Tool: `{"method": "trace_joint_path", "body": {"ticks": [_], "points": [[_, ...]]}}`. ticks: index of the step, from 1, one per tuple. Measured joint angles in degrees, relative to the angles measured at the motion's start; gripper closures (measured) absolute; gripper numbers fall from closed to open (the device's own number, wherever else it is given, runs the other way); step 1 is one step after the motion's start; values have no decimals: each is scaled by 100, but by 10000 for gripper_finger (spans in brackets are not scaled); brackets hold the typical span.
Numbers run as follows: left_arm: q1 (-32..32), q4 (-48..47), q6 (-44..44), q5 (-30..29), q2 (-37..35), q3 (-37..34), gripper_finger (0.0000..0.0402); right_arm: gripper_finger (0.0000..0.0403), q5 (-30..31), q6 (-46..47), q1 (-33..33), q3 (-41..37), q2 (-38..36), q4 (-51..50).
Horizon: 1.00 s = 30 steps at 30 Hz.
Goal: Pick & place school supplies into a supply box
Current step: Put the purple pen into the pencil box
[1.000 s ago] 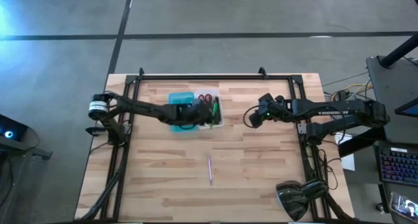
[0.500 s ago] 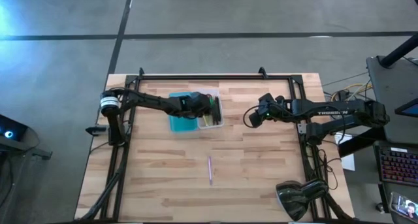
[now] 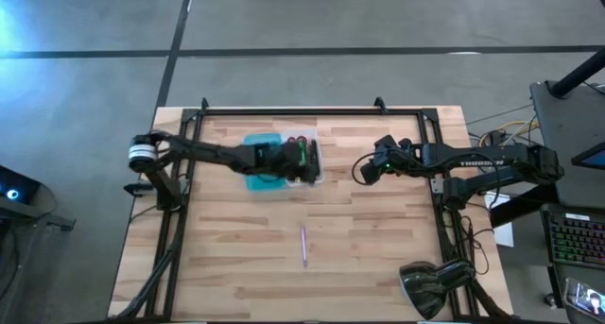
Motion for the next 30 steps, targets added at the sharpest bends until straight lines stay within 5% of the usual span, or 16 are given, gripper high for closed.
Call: {"method": "trace_joint_path", "body": {"ticks": [3, 8, 13, 25, 30], "points": [[-507, -849, -849, 133, -117, 4, 290, 280, 0, -2, 0, 0, 0, -4], [-1404, -1890, -2295, -491, -42, -11, 291, 280, 0, -2, 0, -27, 2, -3], [-1960, -1802, -3487, -872, 215, -9, 291, 280, -2, -2, 0, -76, 2, 2], [-2443, -1835, -3710, -899, 1139, 1074, 290, 280, -17, -2, 0, -98, 2, -108], [-2463, -2826, -3646, -876, 1859, 1866, 290, 280, -19, 2, 0, -109, 2, -217]]}}
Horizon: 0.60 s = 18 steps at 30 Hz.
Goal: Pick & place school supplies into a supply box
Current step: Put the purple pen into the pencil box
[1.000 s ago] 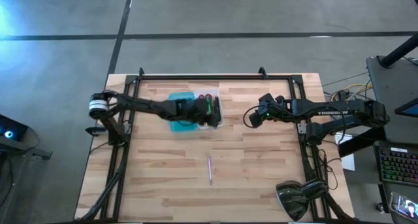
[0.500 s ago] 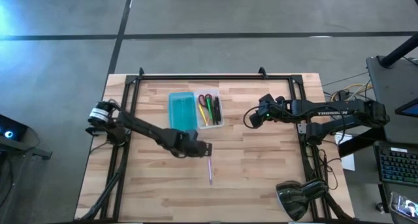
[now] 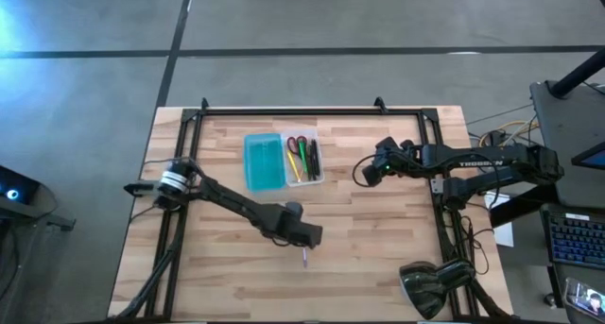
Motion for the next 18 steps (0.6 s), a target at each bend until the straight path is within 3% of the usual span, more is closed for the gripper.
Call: {"method": "trace_joint_path", "body": {"ticks": [4, 11, 18], "points": [[5, -208, 28, -3, 180, 316, 290, 280, 0, 11, 2, -2, 0, -129], [111, -297, 323, 21, 254, 178, 299, 280, 0, -4, 4, -11, 0, -227], [162, -348, 670, 318, 390, -68, 362, 280, 2, -4, 4, -22, 0, -226]]}}
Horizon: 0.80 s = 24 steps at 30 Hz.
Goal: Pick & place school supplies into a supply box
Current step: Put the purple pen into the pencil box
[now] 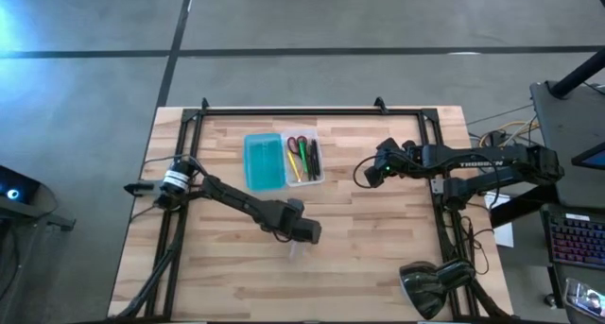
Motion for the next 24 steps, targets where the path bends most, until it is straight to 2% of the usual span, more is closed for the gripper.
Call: {"method": "trace_joint_path", "body": {"ticks": [3, 9, 12, 18, 21, 24], "points": [[64, -91, 224, 109, -3, -23, 385, 280, 0, 0, 0, -21, 0, -2], [290, 45, 741, 235, -328, -8, 385, 280, 2, -1, -4, -47, 0, 9], [531, 231, 885, -337, -629, -22, 385, 280, 4, 4, -4, -56, 0, 11], [1322, 659, 1262, -1632, -1704, -38, 385, 280, 13, 35, -4, -59, -1, 31], [1955, 888, 1837, -1925, -1886, -57, 385, 280, 20, 140, -7, -59, -2, 39], [2669, 1129, 2413, -1811, -1921, -36, 385, 280, 20, 155, -6, -59, -2, 56]]}}
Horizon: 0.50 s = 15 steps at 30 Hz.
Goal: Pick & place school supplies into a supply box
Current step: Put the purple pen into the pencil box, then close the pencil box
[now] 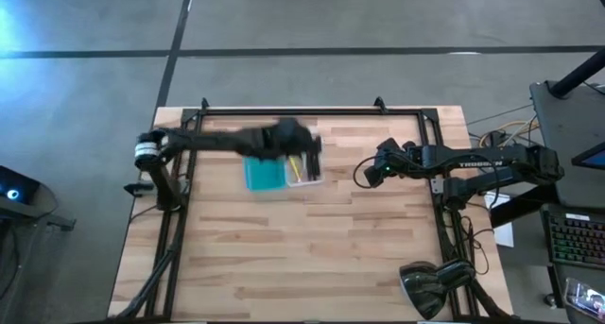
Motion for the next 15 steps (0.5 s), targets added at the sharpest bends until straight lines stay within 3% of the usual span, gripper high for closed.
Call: {"method": "trace_joint_path", "body": {"ticks": [4, 7, 10, 15], "points": [[733, 49, 173, 438, 370, -7, 384, 280, 0, 23, -3, 0, 0, -1], [1058, 143, 116, 1001, 706, -15, 360, 280, -4, 137, 1, 0, 0, -36], [1073, 184, 97, 1294, 932, -4, 329, 280, -11, 274, 4, 0, 0, -57], [975, 157, 62, 1264, 931, -6, 307, 280, -15, 312, 6, -2, 0, -75]]}}
